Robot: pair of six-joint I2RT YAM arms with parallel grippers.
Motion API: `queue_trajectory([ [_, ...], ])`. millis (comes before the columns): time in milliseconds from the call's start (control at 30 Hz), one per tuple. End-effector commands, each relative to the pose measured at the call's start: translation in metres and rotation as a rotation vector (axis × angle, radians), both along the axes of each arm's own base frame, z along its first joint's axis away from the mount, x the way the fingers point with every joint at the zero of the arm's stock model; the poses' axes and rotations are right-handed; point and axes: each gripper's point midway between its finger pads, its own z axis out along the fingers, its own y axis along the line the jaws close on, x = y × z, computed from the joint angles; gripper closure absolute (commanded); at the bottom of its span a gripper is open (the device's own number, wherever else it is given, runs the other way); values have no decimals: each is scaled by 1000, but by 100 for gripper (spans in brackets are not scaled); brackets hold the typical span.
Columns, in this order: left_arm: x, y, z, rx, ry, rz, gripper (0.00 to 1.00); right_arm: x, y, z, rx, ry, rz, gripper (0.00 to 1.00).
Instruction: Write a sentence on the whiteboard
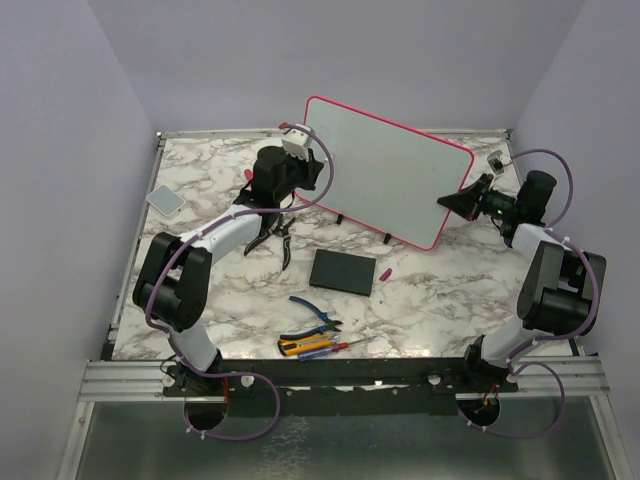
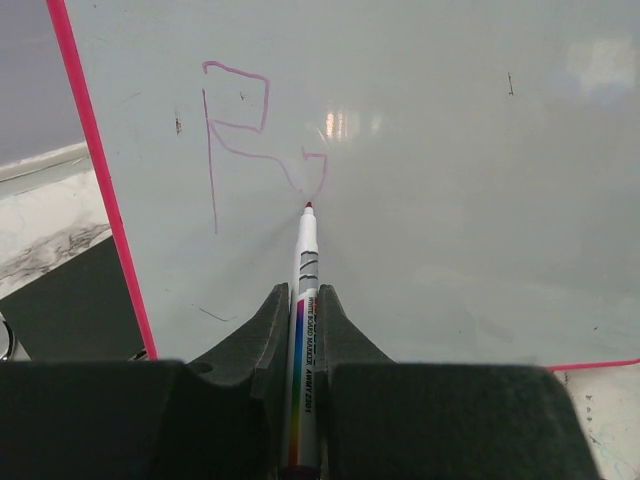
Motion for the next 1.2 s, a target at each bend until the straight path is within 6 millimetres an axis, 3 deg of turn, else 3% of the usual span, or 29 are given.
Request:
queue_trajectory([
  [0, -7, -6, 7, -22, -7, -32, 100, 5, -7, -27, -25, 69, -83, 100],
  [933, -20, -13, 24, -62, -29, -82, 100, 6, -8, -27, -25, 71, -85, 99],
  [1167, -28, -3, 44, -79, -62, -49, 100, 6, -8, -26, -26, 66, -84, 99],
])
